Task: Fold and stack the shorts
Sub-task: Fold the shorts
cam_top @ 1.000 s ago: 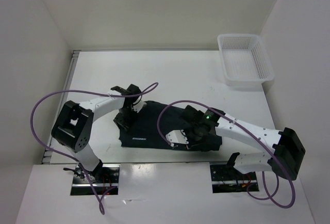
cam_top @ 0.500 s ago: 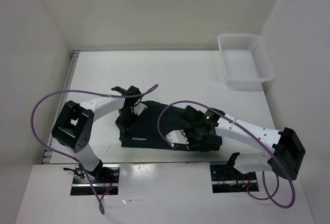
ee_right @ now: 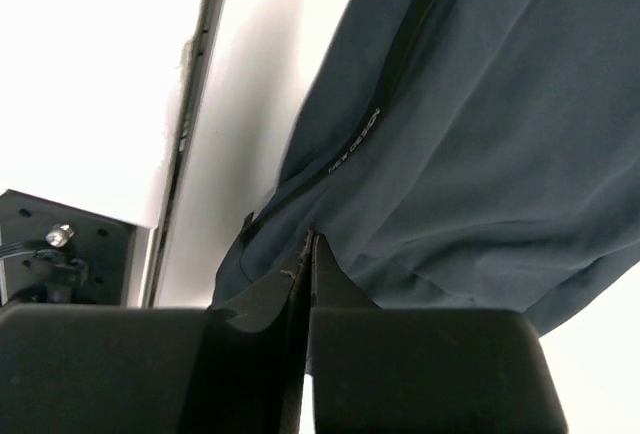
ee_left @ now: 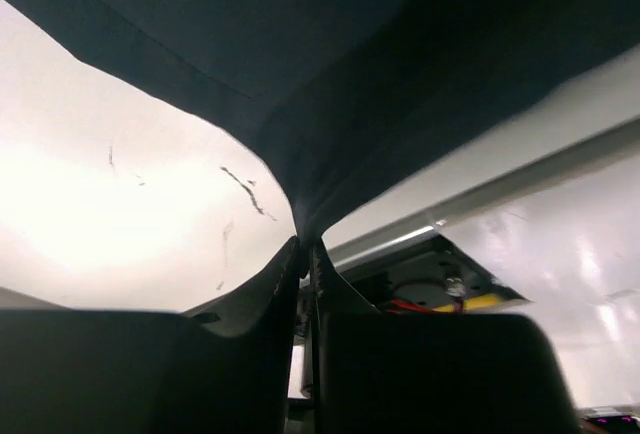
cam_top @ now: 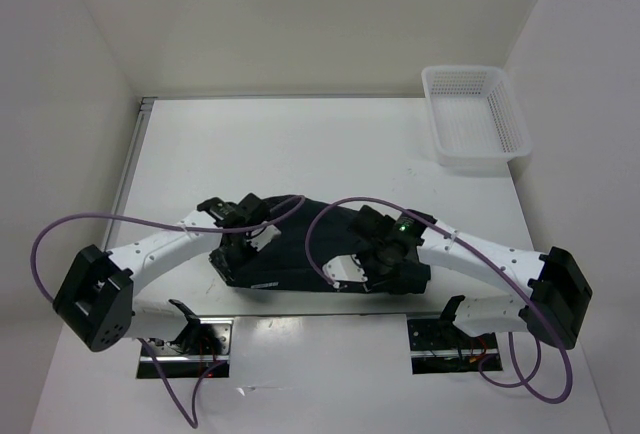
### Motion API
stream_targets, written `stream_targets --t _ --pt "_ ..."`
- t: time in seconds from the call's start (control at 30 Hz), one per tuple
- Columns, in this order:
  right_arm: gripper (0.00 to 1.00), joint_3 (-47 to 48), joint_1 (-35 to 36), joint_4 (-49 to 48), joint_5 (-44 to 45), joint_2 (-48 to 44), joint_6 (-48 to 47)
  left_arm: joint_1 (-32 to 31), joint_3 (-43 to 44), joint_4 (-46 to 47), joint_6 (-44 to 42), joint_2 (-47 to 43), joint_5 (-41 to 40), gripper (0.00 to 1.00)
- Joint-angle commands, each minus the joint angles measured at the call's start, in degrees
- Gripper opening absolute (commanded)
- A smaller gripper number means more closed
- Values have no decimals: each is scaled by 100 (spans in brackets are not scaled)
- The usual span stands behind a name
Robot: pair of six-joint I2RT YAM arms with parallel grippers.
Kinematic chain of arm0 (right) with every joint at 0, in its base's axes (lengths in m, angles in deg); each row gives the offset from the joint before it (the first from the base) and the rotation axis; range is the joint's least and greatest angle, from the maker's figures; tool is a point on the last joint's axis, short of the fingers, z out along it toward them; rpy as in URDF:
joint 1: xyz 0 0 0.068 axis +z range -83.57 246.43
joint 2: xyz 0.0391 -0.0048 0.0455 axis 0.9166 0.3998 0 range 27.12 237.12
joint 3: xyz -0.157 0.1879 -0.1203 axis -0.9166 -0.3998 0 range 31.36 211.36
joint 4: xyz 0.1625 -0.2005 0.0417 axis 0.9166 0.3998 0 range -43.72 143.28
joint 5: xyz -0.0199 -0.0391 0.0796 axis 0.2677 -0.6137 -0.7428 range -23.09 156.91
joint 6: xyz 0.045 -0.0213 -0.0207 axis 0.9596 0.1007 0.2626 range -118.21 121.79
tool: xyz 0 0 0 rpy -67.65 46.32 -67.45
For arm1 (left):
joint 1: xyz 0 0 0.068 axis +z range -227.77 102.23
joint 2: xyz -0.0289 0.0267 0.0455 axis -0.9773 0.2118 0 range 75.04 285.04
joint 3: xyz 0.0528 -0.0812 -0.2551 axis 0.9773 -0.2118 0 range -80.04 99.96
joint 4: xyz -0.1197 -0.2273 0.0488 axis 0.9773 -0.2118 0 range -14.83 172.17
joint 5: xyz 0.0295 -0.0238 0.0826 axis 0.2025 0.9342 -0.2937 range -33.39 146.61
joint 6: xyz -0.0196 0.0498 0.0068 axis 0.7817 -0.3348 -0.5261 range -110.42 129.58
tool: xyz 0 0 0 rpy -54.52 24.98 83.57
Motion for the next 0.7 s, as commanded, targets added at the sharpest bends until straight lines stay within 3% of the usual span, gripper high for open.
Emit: stream_targets --t 0.0,0.1,0.13,0.17,0.23,0.37,0.47,0.5,0.67 --pt "4 333 76 313 -238 -67 -118 -213 -187 -65 -16 65 -394 15" --pt "18 825 76 262 -362 -356 391 -415 -302 -65 -16 65 -474 16" --pt "27 923 76 114 -275 -435 636 -468 -303 -12 -16 65 -474 16" --pt "45 993 76 -44 -274 -505 1082 -468 -242 -12 -16 65 -413 16" --pt "62 1047 76 -152 -274 -568 1174 -468 -242 41 -16 65 -412 13" --pt "72 678 76 444 129 36 668 -468 4 41 -16 127 -263 12" --pt "96 861 250 1174 331 302 446 -468 162 93 -16 188 -263 9" --pt "100 862 347 1245 463 355 445 -468 163 93 -16 249 -202 8" --pt "100 519 691 842 1168 355 779 277 855 93 -16 1029 140 8"
